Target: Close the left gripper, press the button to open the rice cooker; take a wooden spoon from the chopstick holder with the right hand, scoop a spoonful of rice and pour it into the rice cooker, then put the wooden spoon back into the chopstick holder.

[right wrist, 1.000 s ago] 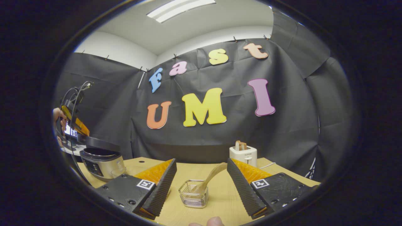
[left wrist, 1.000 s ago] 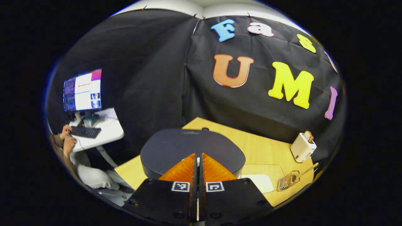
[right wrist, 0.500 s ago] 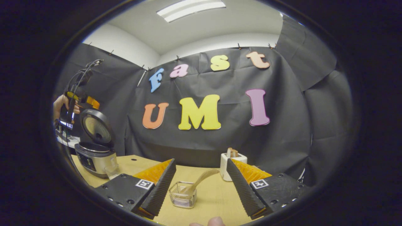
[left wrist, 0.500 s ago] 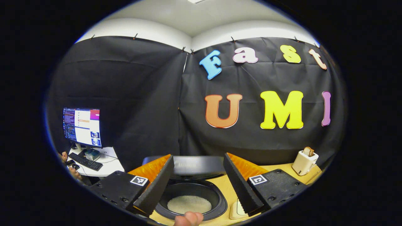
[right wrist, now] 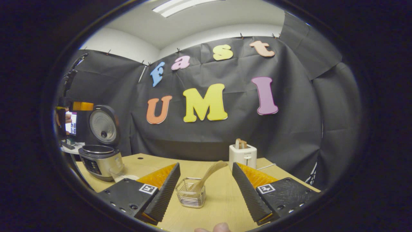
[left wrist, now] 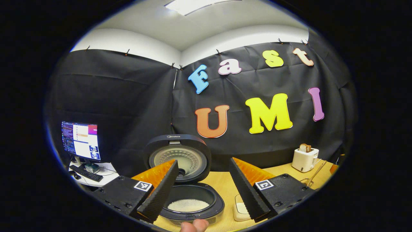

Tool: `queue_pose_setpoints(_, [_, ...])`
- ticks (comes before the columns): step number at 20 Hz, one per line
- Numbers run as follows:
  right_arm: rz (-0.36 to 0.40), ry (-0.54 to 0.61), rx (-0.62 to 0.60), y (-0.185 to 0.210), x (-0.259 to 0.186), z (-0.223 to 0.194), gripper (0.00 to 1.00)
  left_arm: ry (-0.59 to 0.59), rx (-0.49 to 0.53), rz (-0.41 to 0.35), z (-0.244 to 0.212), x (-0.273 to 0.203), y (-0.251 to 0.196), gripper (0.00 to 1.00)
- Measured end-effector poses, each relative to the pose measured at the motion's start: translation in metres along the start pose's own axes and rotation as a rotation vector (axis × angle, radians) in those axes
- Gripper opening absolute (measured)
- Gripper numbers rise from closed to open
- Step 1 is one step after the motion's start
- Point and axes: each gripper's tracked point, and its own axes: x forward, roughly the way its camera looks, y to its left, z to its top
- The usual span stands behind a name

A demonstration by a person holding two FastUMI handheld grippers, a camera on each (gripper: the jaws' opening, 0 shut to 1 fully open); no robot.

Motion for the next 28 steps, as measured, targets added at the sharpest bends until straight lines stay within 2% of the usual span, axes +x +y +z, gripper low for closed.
queue_pose_setpoints(3, [0.021, 0.076, 0.014, 0.010, 0.007, -0.021, 0.96, -0.006, -0.034, -0.024, -0.007, -0.009, -0.012, 1.00])
queue_pose_setpoints(4, [0.022, 0.093, 0.019, 0.011, 0.011, -0.024, 0.95, -0.011, -0.040, -0.027, -0.008, -0.012, -0.014, 0.94])
queue_pose_setpoints(5, [0.021, 0.103, 0.026, 0.010, 0.016, -0.028, 1.00, -0.016, -0.036, -0.015, -0.011, -0.016, -0.012, 0.94])
queue_pose_setpoints(6, [0.017, 0.116, 0.031, 0.010, 0.022, -0.029, 0.92, -0.015, -0.031, 0.010, -0.014, -0.018, -0.005, 1.00])
queue_pose_setpoints(7, [0.014, 0.123, 0.036, 0.009, 0.028, -0.033, 0.96, -0.011, -0.027, 0.026, -0.019, -0.020, -0.001, 0.99])
queue_pose_setpoints(8, [0.007, 0.136, 0.033, 0.009, 0.035, -0.035, 0.96, -0.005, -0.028, 0.025, -0.025, -0.020, -0.003, 1.00])
queue_pose_setpoints(9, [0.007, 0.146, 0.031, 0.008, 0.042, -0.039, 0.92, 0.004, -0.034, 0.021, -0.030, -0.021, -0.005, 1.00])
queue_pose_setpoints(10, [0.003, 0.153, 0.031, 0.007, 0.051, -0.042, 0.96, 0.012, -0.038, 0.013, -0.035, -0.023, -0.007, 1.00])
queue_pose_setpoints(11, [-0.006, 0.166, 0.030, 0.005, 0.061, -0.048, 0.96, 0.018, -0.042, 0.001, -0.040, -0.024, -0.011, 1.00])
queue_pose_setpoints(12, [-0.005, 0.179, 0.039, 0.004, 0.070, -0.053, 0.92, 0.026, -0.044, -0.013, -0.044, -0.025, -0.014, 1.00])
queue_pose_setpoints(13, [-0.009, 0.193, 0.055, 0.003, 0.079, -0.058, 0.96, 0.032, -0.044, -0.024, -0.048, -0.026, -0.017, 1.00])
queue_pose_setpoints(16, [-0.019, 0.208, 0.146, -0.003, 0.103, -0.061, 0.96, 0.018, -0.061, -0.025, -0.054, -0.027, -0.021, 1.00])
queue_pose_setpoints(19, [-0.032, 0.216, 0.163, -0.008, 0.118, -0.063, 0.94, 0.027, -0.061, -0.048, -0.059, -0.026, -0.025, 1.00])
queue_pose_setpoints(20, [-0.031, 0.215, 0.156, -0.007, 0.122, -0.064, 0.87, 0.029, -0.050, -0.052, -0.062, -0.026, -0.027, 1.00])
queue_pose_setpoints(21, [-0.030, 0.228, 0.150, -0.006, 0.126, -0.067, 0.85, 0.032, -0.035, -0.049, -0.066, -0.026, -0.029, 1.00])
queue_pose_setpoints(22, [-0.022, 0.245, 0.146, -0.004, 0.129, -0.072, 0.80, 0.040, -0.023, -0.049, -0.069, -0.027, -0.033, 1.00])
queue_pose_setpoints(23, [-0.012, 0.264, 0.150, -0.002, 0.132, -0.076, 0.70, 0.048, -0.014, -0.051, -0.072, -0.028, -0.035, 0.94])
queue_pose_setpoints(24, [-0.003, 0.276, 0.159, -0.001, 0.134, -0.080, 0.72, 0.054, -0.008, -0.050, -0.074, -0.028, -0.035, 1.00])
queue_pose_setpoints(25, [-0.007, 0.291, 0.162, -0.001, 0.138, -0.084, 0.58, 0.058, -0.005, -0.051, -0.076, -0.028, -0.035, 0.94])
queue_pose_setpoints(26, [0.004, 0.302, 0.168, 0.000, 0.138, -0.087, 0.50, 0.059, -0.003, -0.049, -0.077, -0.028, -0.035, 0.94])
queue_pose_setpoints(27, [0.012, 0.302, 0.175, 0.002, 0.140, -0.084, 0.34, 0.060, -0.002, -0.043, -0.078, -0.027, -0.033, 1.00])
queue_pose_setpoints(28, [0.007, 0.299, 0.173, 0.002, 0.141, -0.084, 0.25, 0.059, 0.000, -0.037, -0.078, -0.027, -0.031, 1.00])
